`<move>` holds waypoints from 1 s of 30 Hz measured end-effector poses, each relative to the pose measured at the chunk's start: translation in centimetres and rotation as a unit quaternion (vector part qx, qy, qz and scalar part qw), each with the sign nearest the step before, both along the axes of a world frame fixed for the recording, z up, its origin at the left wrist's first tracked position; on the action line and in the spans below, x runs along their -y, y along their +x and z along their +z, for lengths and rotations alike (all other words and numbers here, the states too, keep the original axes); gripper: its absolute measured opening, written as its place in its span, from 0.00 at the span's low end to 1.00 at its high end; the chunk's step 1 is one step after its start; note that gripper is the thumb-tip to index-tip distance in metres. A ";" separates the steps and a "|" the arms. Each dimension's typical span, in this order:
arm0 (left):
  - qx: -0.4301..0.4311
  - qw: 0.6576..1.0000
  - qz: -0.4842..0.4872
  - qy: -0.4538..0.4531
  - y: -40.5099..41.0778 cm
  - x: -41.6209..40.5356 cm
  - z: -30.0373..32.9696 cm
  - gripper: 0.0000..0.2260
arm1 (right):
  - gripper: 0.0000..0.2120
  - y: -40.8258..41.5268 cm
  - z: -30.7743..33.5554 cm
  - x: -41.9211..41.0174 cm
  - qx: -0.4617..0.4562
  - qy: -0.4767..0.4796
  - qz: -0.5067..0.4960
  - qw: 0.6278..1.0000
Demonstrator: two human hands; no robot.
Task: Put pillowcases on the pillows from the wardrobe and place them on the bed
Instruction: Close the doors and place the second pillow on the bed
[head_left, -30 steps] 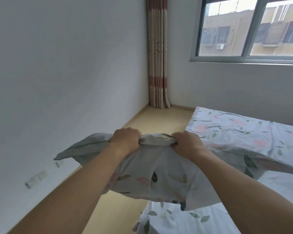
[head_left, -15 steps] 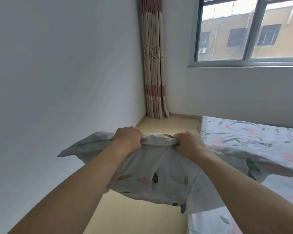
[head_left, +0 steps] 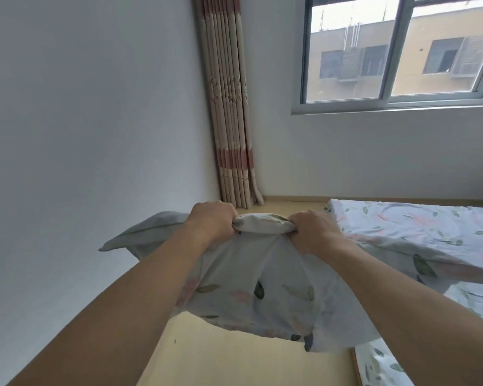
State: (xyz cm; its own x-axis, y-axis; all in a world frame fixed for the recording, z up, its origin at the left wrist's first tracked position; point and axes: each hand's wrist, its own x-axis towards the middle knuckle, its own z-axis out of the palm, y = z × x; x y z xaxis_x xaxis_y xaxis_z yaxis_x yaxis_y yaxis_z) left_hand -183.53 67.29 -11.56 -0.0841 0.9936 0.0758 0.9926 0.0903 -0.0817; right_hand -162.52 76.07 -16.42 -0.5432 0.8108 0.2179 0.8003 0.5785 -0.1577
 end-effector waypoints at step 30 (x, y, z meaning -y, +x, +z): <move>0.032 0.988 -0.147 -0.040 -27.3 -71.6 -3.1 0.12 | 0.11 -24.8 -1.5 -64.6 0.038 -0.013 -0.149 0.988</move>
